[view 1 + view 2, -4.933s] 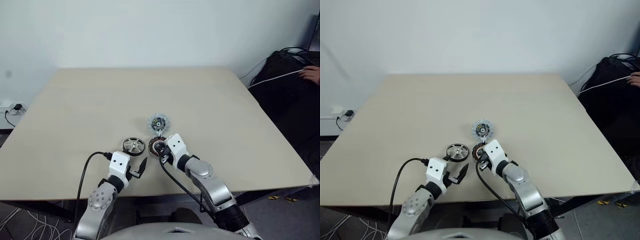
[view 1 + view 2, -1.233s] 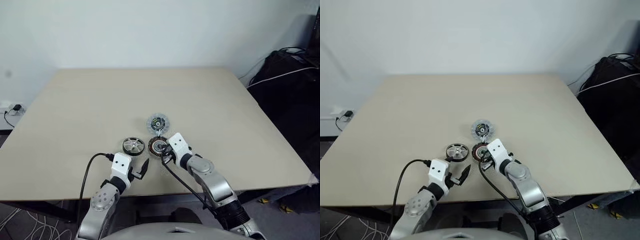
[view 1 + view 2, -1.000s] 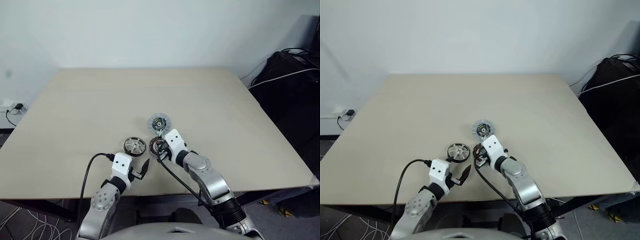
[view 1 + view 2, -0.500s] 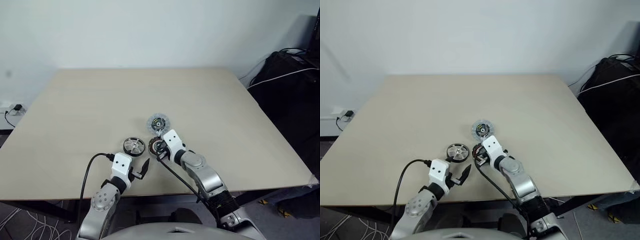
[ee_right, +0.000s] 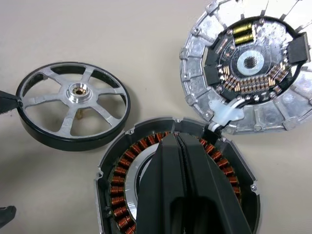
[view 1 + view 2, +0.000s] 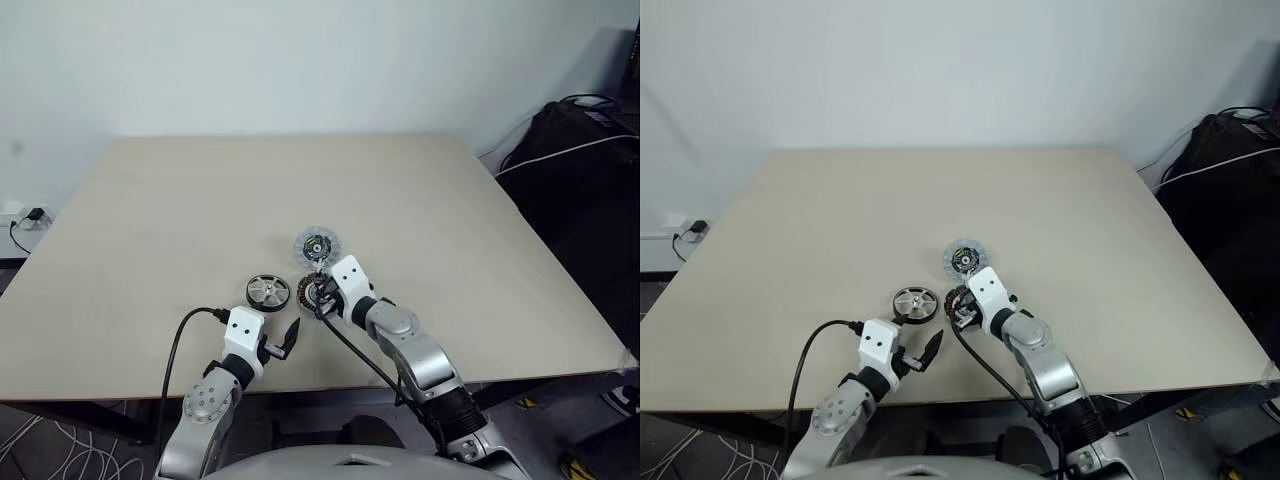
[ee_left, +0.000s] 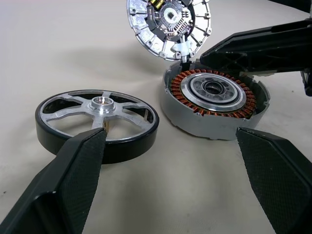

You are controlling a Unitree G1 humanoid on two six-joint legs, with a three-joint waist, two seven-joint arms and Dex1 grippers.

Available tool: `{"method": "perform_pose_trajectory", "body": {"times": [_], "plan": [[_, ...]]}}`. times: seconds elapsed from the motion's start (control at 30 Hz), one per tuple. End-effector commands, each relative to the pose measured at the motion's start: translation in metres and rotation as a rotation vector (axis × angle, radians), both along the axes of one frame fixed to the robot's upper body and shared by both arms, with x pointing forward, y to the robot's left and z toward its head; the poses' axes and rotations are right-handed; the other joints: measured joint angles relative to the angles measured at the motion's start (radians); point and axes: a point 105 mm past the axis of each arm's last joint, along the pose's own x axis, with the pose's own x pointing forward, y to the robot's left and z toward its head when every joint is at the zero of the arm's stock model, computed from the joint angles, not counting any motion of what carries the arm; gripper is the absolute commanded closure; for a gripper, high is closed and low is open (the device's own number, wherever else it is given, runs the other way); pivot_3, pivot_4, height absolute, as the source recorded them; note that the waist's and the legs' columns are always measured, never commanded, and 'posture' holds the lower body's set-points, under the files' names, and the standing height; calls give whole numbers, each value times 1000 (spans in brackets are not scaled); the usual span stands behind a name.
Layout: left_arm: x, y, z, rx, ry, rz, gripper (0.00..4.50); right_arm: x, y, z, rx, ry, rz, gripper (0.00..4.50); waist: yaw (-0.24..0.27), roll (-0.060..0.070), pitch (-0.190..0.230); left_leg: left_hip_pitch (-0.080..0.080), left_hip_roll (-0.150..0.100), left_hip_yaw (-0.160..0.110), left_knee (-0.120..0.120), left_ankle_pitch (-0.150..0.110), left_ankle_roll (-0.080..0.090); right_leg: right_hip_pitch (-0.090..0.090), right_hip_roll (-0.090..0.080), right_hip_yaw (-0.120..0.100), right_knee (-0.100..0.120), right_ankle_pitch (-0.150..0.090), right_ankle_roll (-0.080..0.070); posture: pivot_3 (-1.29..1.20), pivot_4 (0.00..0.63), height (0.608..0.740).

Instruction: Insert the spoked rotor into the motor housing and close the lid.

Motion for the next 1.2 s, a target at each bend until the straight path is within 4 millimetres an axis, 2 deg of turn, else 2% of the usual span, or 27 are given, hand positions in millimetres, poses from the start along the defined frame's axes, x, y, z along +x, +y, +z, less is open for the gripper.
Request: {"method": "perform_pose_trajectory", "body": {"times": [0.03, 0.17, 0.23, 0.47, 0.6, 0.73, 0.93, 1.03, 1.07, 1.13, 1.2], "plan": [[5, -3, 17, -21, -57, -5, 0, 6, -3, -4, -15, 0, -20, 4477, 0, 0, 0, 0, 0, 0, 0, 0, 0, 0, 0, 0, 0, 0, 0, 0, 0, 740], [5, -4, 18, -22, -57, -4, 0, 9, -16, -21, -57, 41, -73, 4477, -3, 0, 0, 1, 0, 0, 0, 0, 0, 1, 0, 0, 0, 0, 0, 0, 0, 740], [5, -3, 18, -22, -57, -2, 0, 10, -20, -21, -55, 39, -84, 4477, -1, 0, -1, 1, 0, 0, 0, 0, 0, 1, 0, 0, 0, 0, 0, 0, 0, 740], [5, -3, 19, -21, -57, -4, 0, 9, -5, 15, 57, -50, -25, 4477, 1, 1, 0, 0, 0, 0, 0, 0, 0, 1, -1, 0, 0, 1, -1, 0, 0, 740], [5, -4, 19, -23, -56, -10, 0, 10, 2, 28, 74, -90, -9, 4477, -5, 1, 0, -1, 0, 0, -1, 0, 0, -1, 0, 0, 0, 0, -1, 0, 0, 740], [6, -5, 19, -23, -57, -12, 0, 13, 4, 28, 73, -93, -9, 4477, -4, 1, 0, -1, 0, 0, -1, 0, 0, -1, 0, 0, 0, 0, -2, 0, 0, 740], [6, -2, 21, -21, -68, 4, 0, 11, 1, 19, 53, -74, -10, 4477, -3, 1, 1, -1, 0, 0, -1, 0, 0, -1, 0, 0, 0, 0, -2, 0, 0, 740], [15, 11, 46, -73, -216, 118, 0, 6, 4, 29, 95, -104, 9, 4477, -2, 1, 1, -1, 0, 0, -1, 0, 0, -1, 0, -1, 0, 0, -2, 0, 0, 740], [19, 22, 53, -91, -256, 200, 0, 4, 3, 31, 102, -109, 10, 4477, 0, 1, 1, -1, 0, 0, -1, 0, 0, -1, 0, 0, 0, 0, -2, 0, 0, 740], [25, 45, 58, -74, -292, 340, 0, 1, -1, 33, 107, -114, 2, 4477, 2, 0, 1, -1, 0, 0, -1, 0, 0, -1, 0, 0, 0, 0, -1, 0, 0, 740], [27, 57, 57, -81, -284, 408, 0, -1, -5, 34, 108, -116, -7, 4477, 2, 0, 1, 0, 0, 0, -1, 0, 0, 0, 0, -1, 0, 0, -1, 0, 0, 740]]}}
